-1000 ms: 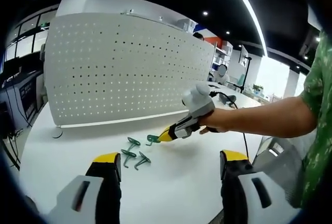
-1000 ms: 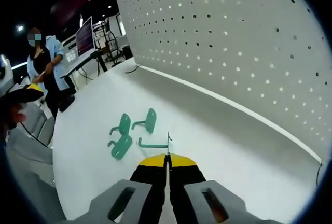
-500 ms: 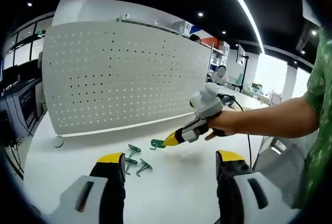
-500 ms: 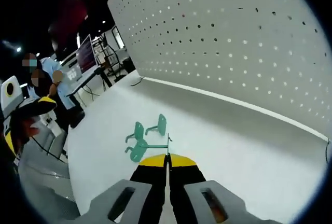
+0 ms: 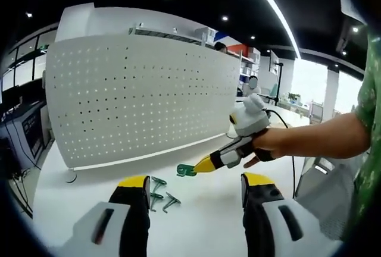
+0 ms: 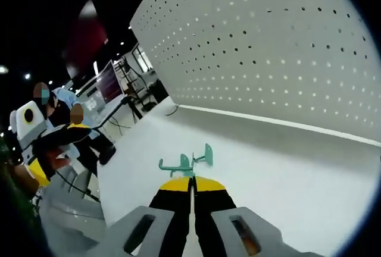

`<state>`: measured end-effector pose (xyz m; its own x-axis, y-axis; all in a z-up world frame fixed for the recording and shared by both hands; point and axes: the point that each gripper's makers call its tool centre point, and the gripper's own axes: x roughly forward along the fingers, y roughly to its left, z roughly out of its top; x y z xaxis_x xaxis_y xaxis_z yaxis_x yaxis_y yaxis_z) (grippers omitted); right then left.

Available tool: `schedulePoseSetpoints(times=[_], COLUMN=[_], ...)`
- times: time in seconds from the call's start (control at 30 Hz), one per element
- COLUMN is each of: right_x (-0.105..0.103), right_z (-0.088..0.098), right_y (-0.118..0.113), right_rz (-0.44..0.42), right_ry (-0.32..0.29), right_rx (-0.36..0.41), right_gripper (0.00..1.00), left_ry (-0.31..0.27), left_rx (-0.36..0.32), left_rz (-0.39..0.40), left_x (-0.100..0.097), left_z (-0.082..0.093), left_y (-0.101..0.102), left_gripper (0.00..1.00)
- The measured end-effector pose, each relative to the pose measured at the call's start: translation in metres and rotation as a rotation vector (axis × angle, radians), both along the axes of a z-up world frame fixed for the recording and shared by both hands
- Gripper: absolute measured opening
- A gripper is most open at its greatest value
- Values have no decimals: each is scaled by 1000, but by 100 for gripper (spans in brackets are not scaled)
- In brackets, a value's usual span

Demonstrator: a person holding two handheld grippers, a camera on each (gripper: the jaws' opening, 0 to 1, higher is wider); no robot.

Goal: Insert the hook assembly into the mounting plate slot until the hook locks in place.

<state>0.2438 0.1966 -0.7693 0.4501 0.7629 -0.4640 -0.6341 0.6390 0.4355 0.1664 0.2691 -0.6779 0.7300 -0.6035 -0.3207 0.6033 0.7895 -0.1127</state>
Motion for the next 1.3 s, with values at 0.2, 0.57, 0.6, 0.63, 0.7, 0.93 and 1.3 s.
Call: schedulePoseSetpoints(times=[0.2,0.57,0.6,0.63,0.7,0.93,1.3], right_x=[-10,-27,-28,-30,-33,-44,-56], right_z=[18,47,49,53,59,80,106], right_y=[5,9,10,10,10,13,15], right_rz=[-14,-13,-13,-11,-10,1,7], right_ry=[26,40,38,34,32,6,-27], right_rx=[97,211,216,222,239,278,325], right_gripper=[0,0,0,0,0,0,0], left_ry=[-23,-63,-67,-69,-76,-92,-157], left_rx=[8,30,35,37,37,55,68], left_rz=[-1,-17,-20,-22,-24,-45,-78], left_x=[4,10,10,10,11,14,16], left_z=[7,19,20,21,23,26,43], left_y=[2,-1,-1,-2,-3,-9,-21], left_gripper=[60,56,56,55,55,53,46])
